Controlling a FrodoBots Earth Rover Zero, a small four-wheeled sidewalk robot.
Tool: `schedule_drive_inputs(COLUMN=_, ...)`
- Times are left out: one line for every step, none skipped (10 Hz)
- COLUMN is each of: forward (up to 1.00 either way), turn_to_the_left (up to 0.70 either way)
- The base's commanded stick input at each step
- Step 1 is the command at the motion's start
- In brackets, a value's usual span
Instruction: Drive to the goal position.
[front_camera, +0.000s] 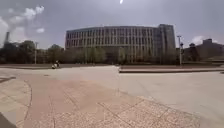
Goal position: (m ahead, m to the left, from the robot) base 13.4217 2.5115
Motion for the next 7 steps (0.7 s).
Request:
schedule_drive_inputs(forward=0.70, turn_to_the_left=0.03)
schedule_drive_inputs(forward=0.70, turn_to_the_left=0.03)
schedule_drive_inputs(forward=0.70, turn_to_the_left=0.03)
schedule_drive_inputs(forward=0.70, turn_to_the_left=0.03)
schedule_drive_inputs(forward=0.70, turn_to_the_left=0.03)
schedule_drive_inputs(forward=0.70, turn_to_the_left=0.03)
schedule_drive_inputs(forward=0.70, turn_to_the_left=0.03)
